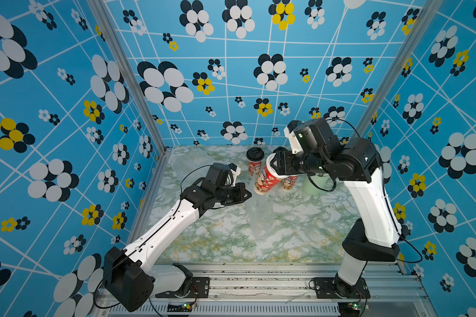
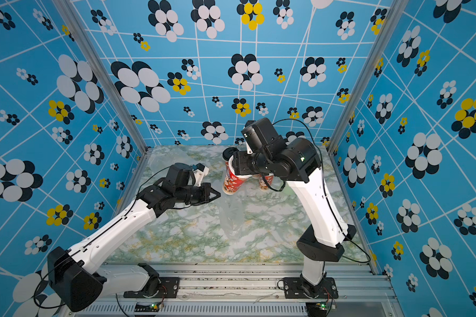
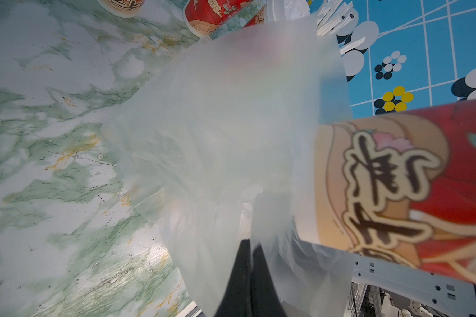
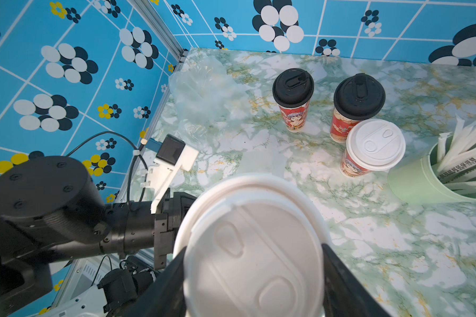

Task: Pack milk tea into plastic carrier bags
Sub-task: Place the milk tea cup in the plastic carrier bag.

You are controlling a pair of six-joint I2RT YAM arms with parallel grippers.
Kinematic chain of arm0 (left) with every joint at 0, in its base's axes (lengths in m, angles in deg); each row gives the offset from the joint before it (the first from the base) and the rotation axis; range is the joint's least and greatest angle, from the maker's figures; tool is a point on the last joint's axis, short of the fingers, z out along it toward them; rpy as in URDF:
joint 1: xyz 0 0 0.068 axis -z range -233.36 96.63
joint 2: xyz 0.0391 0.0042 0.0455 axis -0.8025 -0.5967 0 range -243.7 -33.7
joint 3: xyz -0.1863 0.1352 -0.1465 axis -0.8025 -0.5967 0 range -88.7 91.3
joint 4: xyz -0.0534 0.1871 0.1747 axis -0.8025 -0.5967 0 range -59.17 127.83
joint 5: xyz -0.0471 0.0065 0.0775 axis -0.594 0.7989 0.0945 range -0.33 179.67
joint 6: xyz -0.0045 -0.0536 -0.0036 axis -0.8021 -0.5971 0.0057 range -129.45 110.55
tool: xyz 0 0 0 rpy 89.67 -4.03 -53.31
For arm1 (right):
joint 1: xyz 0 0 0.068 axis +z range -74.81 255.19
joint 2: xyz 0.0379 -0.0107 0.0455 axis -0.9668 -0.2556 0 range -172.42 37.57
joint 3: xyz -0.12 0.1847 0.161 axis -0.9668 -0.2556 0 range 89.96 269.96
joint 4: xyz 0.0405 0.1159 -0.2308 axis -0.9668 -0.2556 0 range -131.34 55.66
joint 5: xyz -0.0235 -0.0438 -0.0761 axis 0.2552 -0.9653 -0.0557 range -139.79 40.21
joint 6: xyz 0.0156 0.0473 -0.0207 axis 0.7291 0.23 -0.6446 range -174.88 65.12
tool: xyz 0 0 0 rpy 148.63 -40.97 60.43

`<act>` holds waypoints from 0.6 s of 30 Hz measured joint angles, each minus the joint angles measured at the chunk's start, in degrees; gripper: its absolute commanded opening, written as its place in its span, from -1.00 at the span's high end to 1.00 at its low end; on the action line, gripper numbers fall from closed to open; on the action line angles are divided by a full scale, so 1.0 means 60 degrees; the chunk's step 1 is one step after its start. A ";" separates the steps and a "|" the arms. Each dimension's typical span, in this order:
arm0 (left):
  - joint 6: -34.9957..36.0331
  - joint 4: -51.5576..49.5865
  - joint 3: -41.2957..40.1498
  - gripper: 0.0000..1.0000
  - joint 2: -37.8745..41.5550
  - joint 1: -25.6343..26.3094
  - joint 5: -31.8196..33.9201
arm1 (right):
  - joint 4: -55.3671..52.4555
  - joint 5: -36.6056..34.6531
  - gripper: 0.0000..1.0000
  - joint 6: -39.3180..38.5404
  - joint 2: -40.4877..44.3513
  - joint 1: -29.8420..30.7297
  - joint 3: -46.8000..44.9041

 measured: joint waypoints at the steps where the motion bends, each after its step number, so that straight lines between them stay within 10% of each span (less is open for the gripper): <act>1: 0.0000 -0.0015 0.0000 1.00 0.0004 0.0000 0.0000 | 0.0036 -0.0007 -0.09 0.0000 -0.0095 0.0000 0.0000; 18: 0.0004 -0.0200 -0.0117 1.00 0.0211 0.0000 0.0178 | 0.0783 -0.0229 -0.08 -0.0084 -0.1089 0.0000 -0.0525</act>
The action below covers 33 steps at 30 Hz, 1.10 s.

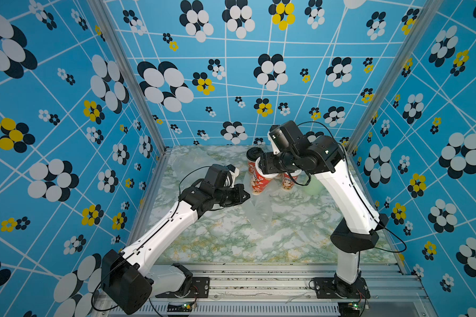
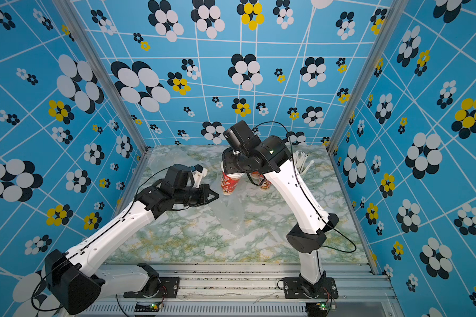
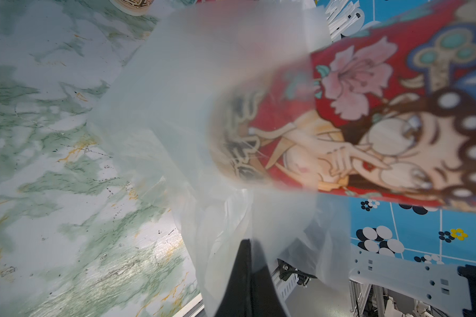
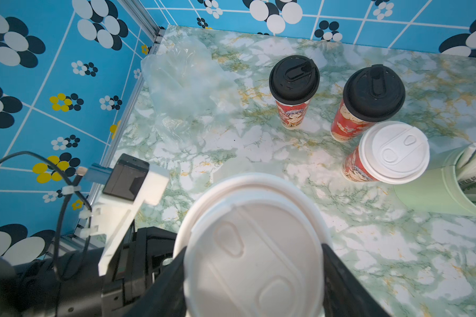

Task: Pack milk tea into plastic carrier bags
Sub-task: Place the milk tea cup in the plastic carrier bag.

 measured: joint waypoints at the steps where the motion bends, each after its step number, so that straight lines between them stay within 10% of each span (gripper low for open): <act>1: 0.0000 0.0000 0.0000 1.00 0.0015 0.0000 -0.0004 | 0.0066 0.0025 -0.08 -0.0025 -0.0091 0.0000 -0.0004; 19: 0.0004 -0.0073 -0.0208 1.00 0.0248 0.0000 0.0073 | 0.0641 0.0579 -0.06 -0.0175 -0.1144 0.0000 -0.0120; 33: 0.0000 -0.0095 -0.0386 1.00 0.0692 -0.0004 0.0262 | 0.2109 0.0823 0.00 -0.0168 -0.1351 0.0000 -0.2954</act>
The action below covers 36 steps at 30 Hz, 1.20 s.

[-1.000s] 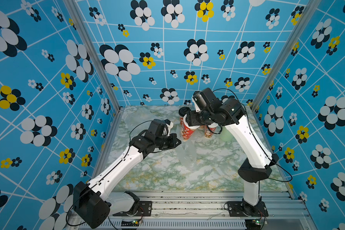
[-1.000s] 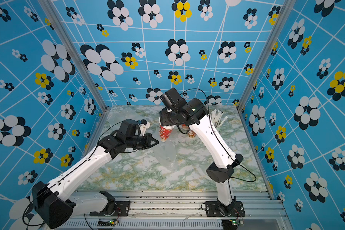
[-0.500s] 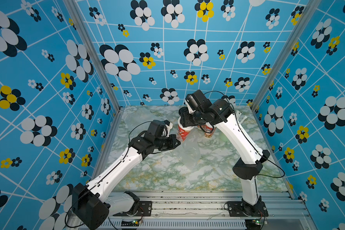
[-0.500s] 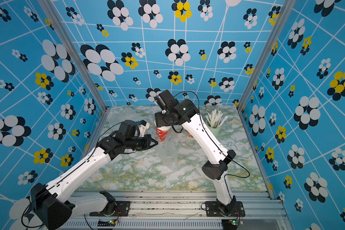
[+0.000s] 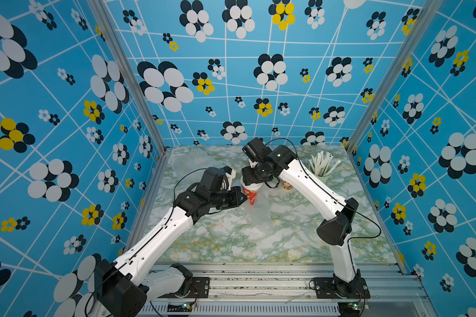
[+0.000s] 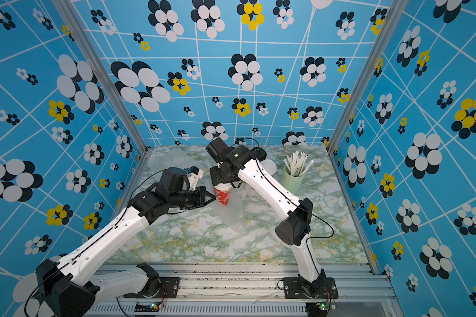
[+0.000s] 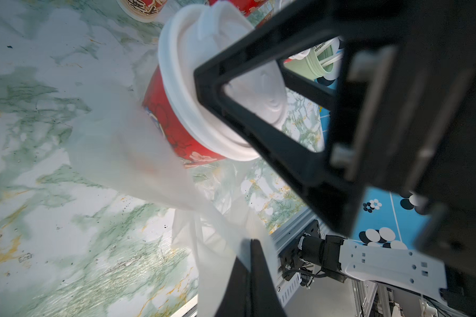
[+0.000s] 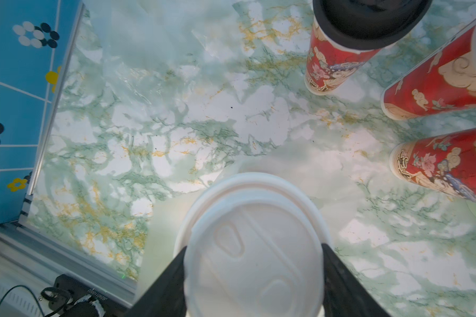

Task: Pack milk tea into plastic carrier bags
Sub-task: Place the milk tea cup in the plastic carrier bag.

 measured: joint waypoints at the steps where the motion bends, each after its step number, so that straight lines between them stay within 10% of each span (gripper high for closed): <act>1: 0.0000 -0.0011 0.0000 1.00 0.0000 0.0000 0.0029 | 0.0069 -0.0018 0.01 0.0007 0.0000 0.0000 -0.0142; 14: 0.0098 -0.0087 -0.0051 1.00 -0.0004 0.0004 0.0062 | 0.0157 -0.1749 0.00 0.0040 0.1293 -0.0095 -0.1188; 27: 0.1042 -0.0554 0.0885 -0.08 -0.1228 0.0011 -0.0025 | 0.0692 -0.1020 0.00 0.0262 0.3217 -0.0182 -0.2750; 36: 0.2269 -0.1814 0.2929 0.04 -0.2393 -0.0073 0.0470 | 0.0911 -0.0805 0.01 0.0288 0.3330 -0.0182 -0.2929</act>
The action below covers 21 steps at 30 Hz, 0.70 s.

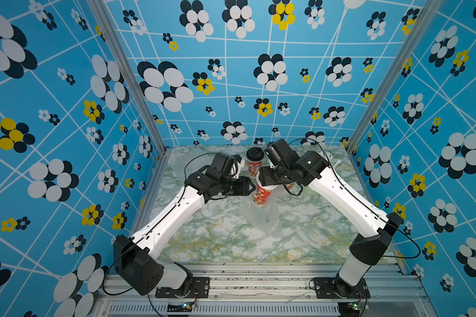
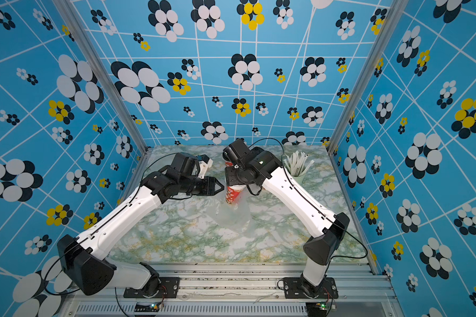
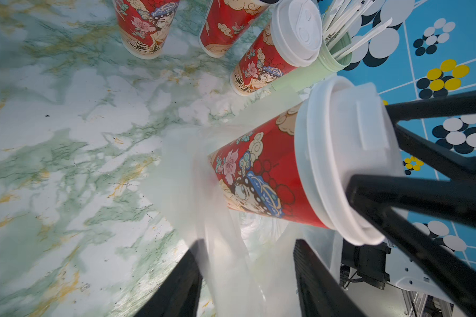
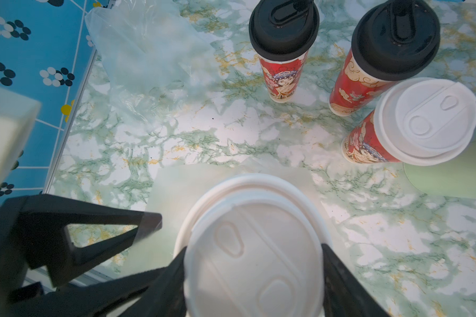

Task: Pack milk tea into plastic carrier bags
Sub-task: Place the milk tea cup in the plastic carrier bag.

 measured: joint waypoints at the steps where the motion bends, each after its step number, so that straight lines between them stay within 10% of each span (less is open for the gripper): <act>1: 0.0087 -0.0113 0.0106 0.10 -0.0135 -0.0025 0.0022 | 0.0000 -0.0007 0.01 0.0004 0.0015 0.0000 0.0000; 8: 0.0208 -0.0331 0.0131 0.99 -0.0572 -0.0066 -0.0095 | 0.0047 -0.0288 0.03 0.0000 0.0106 0.0000 0.0000; 21: 0.0095 0.0306 0.0000 1.00 -0.0546 -0.0058 -0.0306 | 0.1086 -0.0266 0.04 0.0011 0.0426 0.0000 -0.0346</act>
